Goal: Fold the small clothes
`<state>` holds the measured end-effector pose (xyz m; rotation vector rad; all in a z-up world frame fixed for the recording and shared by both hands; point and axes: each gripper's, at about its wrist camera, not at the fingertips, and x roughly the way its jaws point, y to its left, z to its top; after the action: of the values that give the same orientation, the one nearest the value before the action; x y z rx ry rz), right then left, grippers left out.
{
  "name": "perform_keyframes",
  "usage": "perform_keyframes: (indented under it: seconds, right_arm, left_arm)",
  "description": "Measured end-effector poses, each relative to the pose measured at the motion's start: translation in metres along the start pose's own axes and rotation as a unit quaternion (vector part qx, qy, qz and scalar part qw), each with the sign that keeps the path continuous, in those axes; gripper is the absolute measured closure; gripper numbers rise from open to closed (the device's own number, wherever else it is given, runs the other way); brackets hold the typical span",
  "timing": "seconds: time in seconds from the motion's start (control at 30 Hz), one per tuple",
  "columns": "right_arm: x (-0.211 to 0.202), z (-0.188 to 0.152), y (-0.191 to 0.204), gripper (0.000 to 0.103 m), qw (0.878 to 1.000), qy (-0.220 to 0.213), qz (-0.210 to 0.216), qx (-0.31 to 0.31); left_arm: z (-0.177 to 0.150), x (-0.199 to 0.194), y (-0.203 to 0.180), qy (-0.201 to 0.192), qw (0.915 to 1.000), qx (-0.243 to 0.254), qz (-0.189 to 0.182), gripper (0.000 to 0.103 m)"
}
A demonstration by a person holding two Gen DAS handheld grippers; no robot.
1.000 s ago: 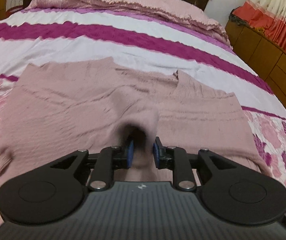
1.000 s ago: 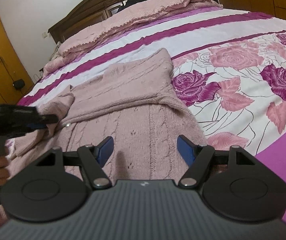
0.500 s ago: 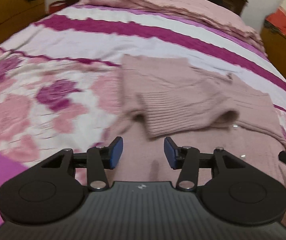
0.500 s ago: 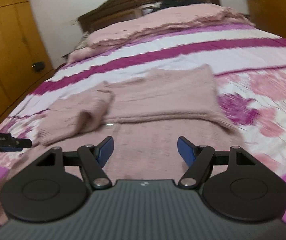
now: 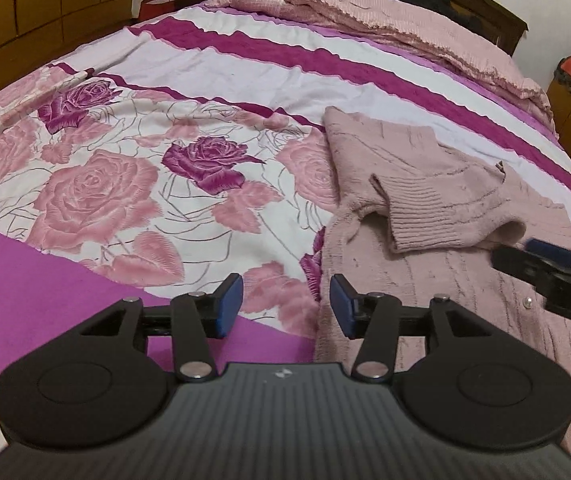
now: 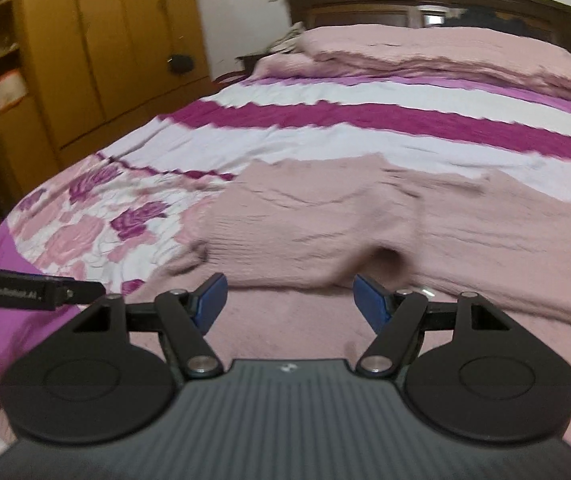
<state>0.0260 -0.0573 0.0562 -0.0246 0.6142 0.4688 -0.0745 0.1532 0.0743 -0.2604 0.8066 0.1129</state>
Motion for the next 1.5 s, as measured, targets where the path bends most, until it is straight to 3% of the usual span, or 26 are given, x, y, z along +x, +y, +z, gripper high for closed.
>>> perform_keyframes:
  seconds: [0.2, 0.3, 0.47, 0.7, 0.87, 1.03, 1.27, 1.5]
  right_arm:
    - [0.039, 0.003, 0.03, 0.033, 0.999, 0.013, 0.01, -0.042]
    - [0.059, -0.001, 0.041, 0.041, 0.997, 0.026, -0.001, -0.068]
    - [0.077, -0.01, 0.051, 0.044, 0.994, 0.034, -0.022, -0.1]
    - [0.072, -0.008, 0.047, 0.075, 0.994, 0.022, -0.037, -0.098]
    - [0.054, 0.002, 0.038, 0.081, 0.997, 0.003, -0.019, -0.073]
    - [0.025, 0.024, 0.016, 0.082, 0.998, -0.041, -0.026, -0.03]
    - [-0.019, 0.048, -0.04, 0.082, 0.991, -0.102, -0.088, 0.015]
    - [-0.046, 0.033, -0.118, 0.082, 0.975, -0.111, -0.164, 0.101]
  left_arm:
    - [-0.004, 0.004, 0.015, -0.001, 0.9999, -0.004, 0.011, 0.046]
    - [-0.006, 0.005, 0.025, 0.001, 0.9998, -0.016, 0.009, 0.046]
    - [-0.009, 0.005, 0.033, -0.001, 0.9997, -0.024, 0.006, 0.046]
    - [-0.008, 0.008, 0.029, -0.002, 0.9997, -0.024, 0.004, 0.046]
    - [-0.006, 0.006, 0.021, -0.007, 0.9999, -0.011, -0.002, 0.046]
    - [0.001, 0.004, 0.012, -0.011, 0.9999, -0.005, -0.009, 0.046]
    - [0.025, 0.003, -0.009, -0.03, 0.9988, 0.018, -0.034, 0.046]
    - [0.048, 0.018, -0.041, -0.039, 0.9968, 0.048, -0.05, 0.046]
